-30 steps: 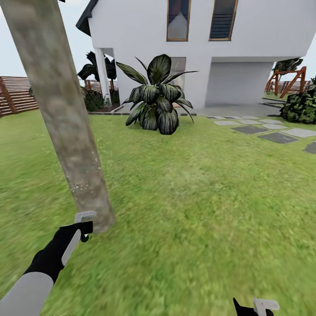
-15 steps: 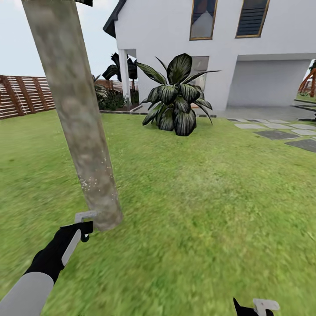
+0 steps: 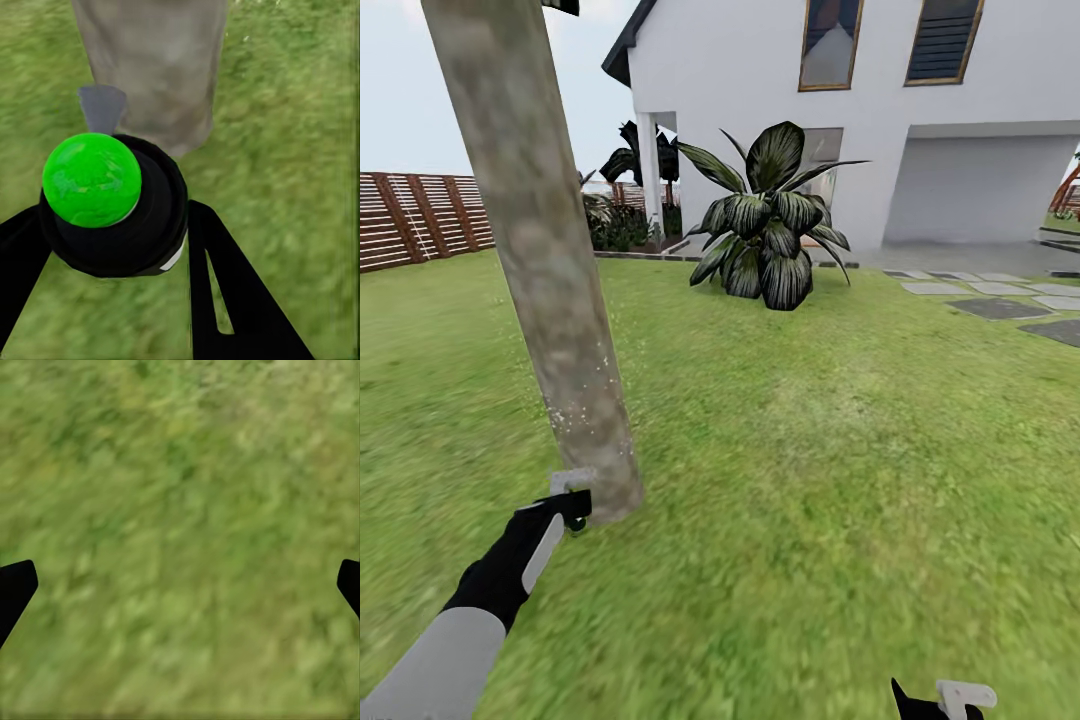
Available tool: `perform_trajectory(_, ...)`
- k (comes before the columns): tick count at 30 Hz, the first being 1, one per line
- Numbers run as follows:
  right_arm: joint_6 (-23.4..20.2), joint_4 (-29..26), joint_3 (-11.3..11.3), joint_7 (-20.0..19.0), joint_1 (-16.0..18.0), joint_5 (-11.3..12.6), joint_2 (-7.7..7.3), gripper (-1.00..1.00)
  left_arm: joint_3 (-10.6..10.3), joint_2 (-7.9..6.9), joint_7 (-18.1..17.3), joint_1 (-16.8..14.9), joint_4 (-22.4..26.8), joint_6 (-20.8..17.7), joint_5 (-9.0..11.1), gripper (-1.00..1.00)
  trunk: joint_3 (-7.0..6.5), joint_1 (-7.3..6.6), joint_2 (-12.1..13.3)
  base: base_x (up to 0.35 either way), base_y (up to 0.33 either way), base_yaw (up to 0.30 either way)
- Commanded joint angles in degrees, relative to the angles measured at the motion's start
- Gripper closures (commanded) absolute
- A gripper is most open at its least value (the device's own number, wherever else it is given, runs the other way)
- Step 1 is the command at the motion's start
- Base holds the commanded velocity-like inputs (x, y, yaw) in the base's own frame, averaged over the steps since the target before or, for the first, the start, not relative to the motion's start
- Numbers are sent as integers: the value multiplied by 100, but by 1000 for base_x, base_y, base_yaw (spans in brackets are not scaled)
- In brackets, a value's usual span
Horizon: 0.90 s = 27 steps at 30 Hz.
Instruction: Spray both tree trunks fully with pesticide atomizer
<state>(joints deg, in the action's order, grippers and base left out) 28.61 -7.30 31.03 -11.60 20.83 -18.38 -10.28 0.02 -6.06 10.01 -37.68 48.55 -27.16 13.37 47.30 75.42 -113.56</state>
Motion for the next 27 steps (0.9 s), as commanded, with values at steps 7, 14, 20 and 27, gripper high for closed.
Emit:
perform_trajectory(7,2,0,0,0,0,-7,0,-100,276,-538,-75,-180,317,-56,5,100,0,0,0,0,0,0)
perform_trajectory(14,-2,0,0,0,0,-8,0,-100,-47,-431,-63,-203,1397,-845,3,100,0,0,0,0,0,0)
perform_trajectory(20,-4,0,0,0,0,-8,0,-100,156,-551,-49,-286,1616,-1204,-64,100,0,0,0,0,0,0)
perform_trajectory(27,-4,1,0,0,0,-8,0,-100,95,-408,-69,-364,2248,-1375,5,100,0,0,0,0,0,0)
